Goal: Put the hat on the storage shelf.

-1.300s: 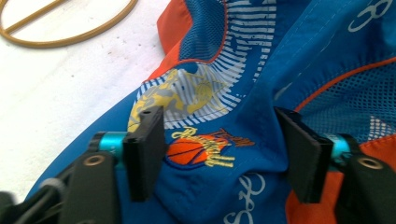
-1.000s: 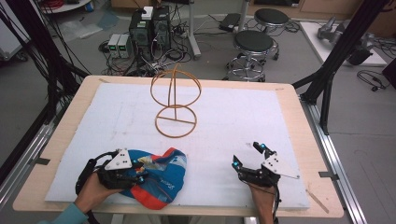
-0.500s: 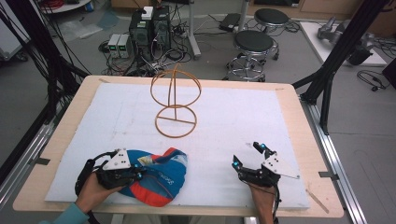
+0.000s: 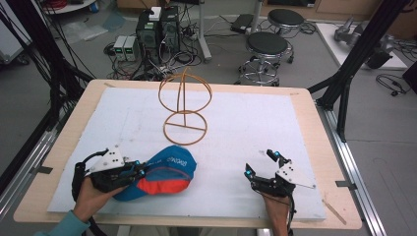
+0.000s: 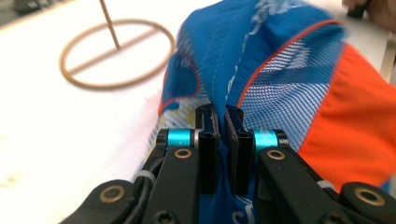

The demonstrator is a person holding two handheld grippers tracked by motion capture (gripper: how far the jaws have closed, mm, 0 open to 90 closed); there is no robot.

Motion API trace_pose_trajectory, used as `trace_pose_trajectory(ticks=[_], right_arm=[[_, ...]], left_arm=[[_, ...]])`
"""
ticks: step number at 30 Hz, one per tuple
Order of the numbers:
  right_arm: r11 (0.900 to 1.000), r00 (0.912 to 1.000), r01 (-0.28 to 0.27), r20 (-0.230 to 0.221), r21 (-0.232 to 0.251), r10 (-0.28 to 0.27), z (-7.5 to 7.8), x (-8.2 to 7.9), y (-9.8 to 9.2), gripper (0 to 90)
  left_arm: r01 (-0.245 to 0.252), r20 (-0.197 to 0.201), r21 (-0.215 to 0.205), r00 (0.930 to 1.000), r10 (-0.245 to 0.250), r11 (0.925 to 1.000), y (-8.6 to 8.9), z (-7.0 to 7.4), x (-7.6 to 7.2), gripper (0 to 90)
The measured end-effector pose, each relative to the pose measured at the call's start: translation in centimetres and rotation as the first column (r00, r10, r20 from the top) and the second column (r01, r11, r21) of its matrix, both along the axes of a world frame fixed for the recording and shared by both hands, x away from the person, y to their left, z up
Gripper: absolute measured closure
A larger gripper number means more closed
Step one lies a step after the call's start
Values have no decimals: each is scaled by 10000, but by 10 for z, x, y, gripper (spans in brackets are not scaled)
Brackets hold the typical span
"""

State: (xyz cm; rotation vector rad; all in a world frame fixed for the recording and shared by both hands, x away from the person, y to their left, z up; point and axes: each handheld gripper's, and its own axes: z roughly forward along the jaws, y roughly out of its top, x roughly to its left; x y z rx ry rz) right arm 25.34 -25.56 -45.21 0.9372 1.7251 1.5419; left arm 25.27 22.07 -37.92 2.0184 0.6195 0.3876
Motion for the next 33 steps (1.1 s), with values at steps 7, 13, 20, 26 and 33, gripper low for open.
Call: trace_pose_trajectory(ticks=[7, 13, 20, 26, 33], right_arm=[[10000, 10000, 3, -11, -1, -3, 0, 0, 0, 88], [10000, 10000, 4, 1, -4, -4, 0, 0, 0, 88], [10000, 10000, 7, -7, -3, -7, 0, 0, 0, 88], [10000, 10000, 5, 32, -18, -5, 0, 0, 0, 88], [10000, 10000, 6, 17, -29, -5, 0, 0, 1, 88]], left_arm=[[-444, 382, -771, 9981, 474, 9960, 11, 23, 4, 853], [-765, 653, -1220, 9942, 849, 9896, 20, 37, 9, 853], [-1323, 975, -1748, 9837, 1508, 9757, 34, 55, 15, 853], [-1859, 1262, -1989, 9688, 2133, 9622, 44, 71, 24, 853], [-2656, 1441, -2099, 9435, 2985, 9409, 51, 86, 40, 854]])
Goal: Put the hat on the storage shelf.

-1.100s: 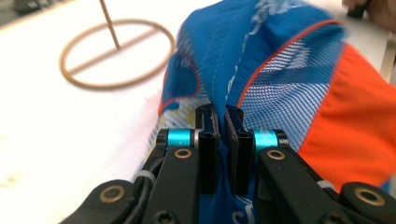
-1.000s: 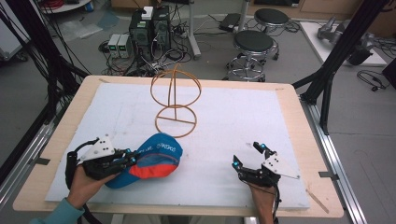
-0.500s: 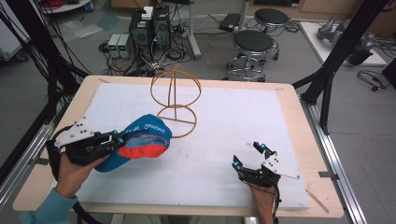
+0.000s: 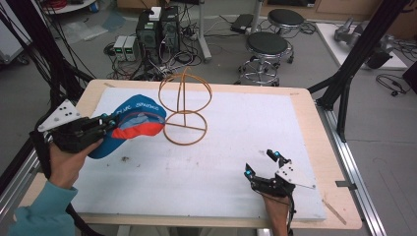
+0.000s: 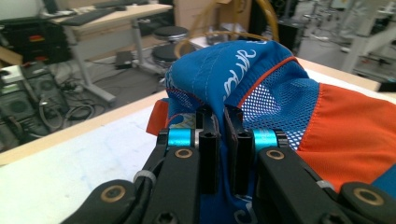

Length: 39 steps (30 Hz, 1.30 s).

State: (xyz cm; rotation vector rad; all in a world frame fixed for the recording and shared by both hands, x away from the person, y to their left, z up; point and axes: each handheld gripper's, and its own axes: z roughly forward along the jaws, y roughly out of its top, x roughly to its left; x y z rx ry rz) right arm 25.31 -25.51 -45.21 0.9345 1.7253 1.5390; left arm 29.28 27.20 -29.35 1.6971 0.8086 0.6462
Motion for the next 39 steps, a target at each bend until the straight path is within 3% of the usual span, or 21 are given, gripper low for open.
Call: trace_pose_trajectory(ticks=[4, 7, 17, 29, 39], right_arm=[[10000, 10000, -11, 30, -22, 11, 0, 0, 0, 88], [10000, 10000, 3, -3, -3, -3, 0, 0, 0, 88], [10000, 10000, 12, 8, -74, -12, 0, 0, 0, 88], [9999, 10000, -9, 73, -123, 10, 0, 1, 0, 88], [10000, 10000, -36, -24, -86, 35, 0, 0, 1, 88]], left_arm=[[-416, 187, -298, 9989, 421, 9987, 3, 5, 8, 854], [-659, 93, -476, 9977, 664, 9967, 3, 6, 13, 856], [-843, -137, -1004, 9964, 834, 9914, 1, 13, 29, 859], [-1048, -135, -803, 9945, 1040, 9913, -2, 34, 57, 860], [-1224, -198, -898, 9924, 1212, 9884, -8, 53, 81, 859]])
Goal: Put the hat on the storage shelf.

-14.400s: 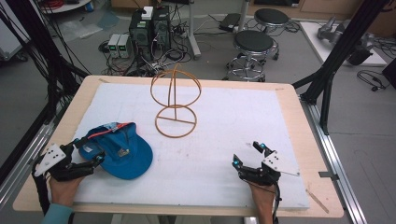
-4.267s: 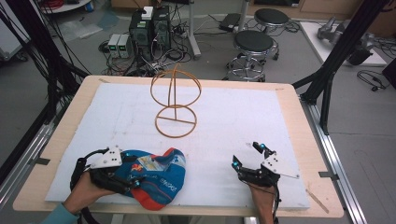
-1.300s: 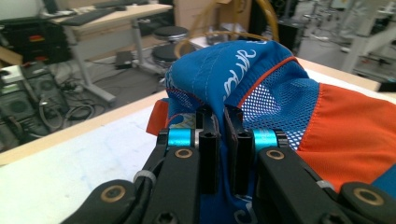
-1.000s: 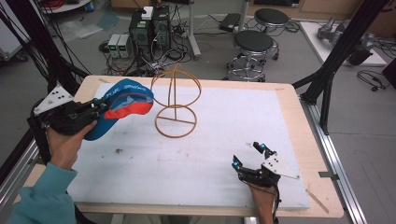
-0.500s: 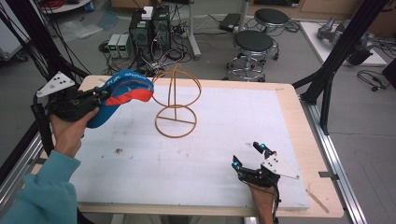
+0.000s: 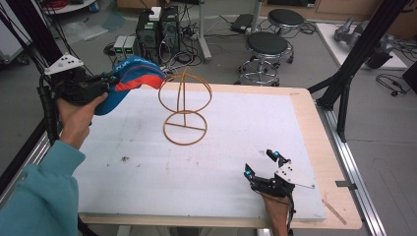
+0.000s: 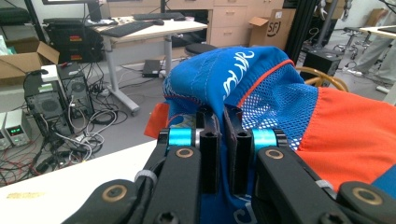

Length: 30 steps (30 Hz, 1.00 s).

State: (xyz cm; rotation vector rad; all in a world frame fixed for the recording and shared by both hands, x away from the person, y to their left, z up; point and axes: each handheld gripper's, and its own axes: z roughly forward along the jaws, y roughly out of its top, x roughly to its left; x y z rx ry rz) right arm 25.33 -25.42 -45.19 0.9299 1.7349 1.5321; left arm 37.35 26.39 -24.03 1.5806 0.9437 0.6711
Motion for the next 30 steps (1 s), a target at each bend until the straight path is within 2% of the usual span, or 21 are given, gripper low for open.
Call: trace_pose_trajectory(ticks=[5, 14, 21, 30], right_arm=[[10000, 10000, 23, 6, -20, -23, 0, 0, 0, 88], [10000, 10000, 22, 17, -42, -22, 0, 0, 0, 88], [10000, 10000, 17, 20, -29, -17, 0, 0, 0, 88], [10000, 10000, 11, 6, -23, -11, 0, 0, 0, 88]], left_arm=[[100, 95, -226, 9999, -98, 9997, -8, 3, 8, 859], [292, 295, -160, 9992, -288, 9994, -34, 8, 25, 860], [394, 515, -259, 9979, -381, 9989, -48, 16, 31, 860], [682, 451, -364, 9968, -666, 9970, -71, 12, 36, 860]])
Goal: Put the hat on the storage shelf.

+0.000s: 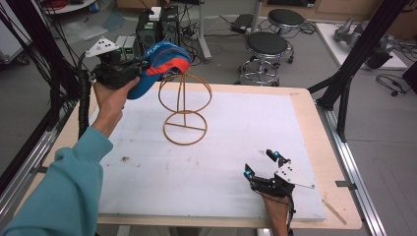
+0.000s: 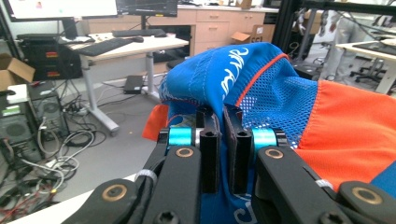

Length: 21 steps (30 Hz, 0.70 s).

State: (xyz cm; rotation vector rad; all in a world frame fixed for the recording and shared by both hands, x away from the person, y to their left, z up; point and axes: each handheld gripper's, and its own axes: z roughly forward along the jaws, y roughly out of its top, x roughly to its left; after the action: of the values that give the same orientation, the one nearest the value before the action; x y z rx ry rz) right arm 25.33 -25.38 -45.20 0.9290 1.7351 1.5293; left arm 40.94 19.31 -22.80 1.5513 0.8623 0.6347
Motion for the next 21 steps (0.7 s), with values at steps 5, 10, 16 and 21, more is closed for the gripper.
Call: trace_pose_trajectory(ticks=[5, 10, 16, 21], right_arm=[[10000, 10000, 1, 11, 0, -1, 0, 0, 0, 88], [10000, 10000, -1, 0, 0, 1, 0, 0, 0, 88], [10000, 10000, -27, -16, 14, 27, 0, 0, 0, 88], [10000, 10000, -10, -21, 27, 10, 0, 0, 0, 88]], left_arm=[[68, 19, 19, 10000, -68, 10000, -12, -3, 1, 860], [28, 124, -147, 9999, -26, 9999, -20, -1, 3, 860], [100, 264, -270, 9996, -93, 9996, -27, 5, 4, 860], [216, 352, -400, 9992, -202, 9990, -35, 8, 4, 860]])
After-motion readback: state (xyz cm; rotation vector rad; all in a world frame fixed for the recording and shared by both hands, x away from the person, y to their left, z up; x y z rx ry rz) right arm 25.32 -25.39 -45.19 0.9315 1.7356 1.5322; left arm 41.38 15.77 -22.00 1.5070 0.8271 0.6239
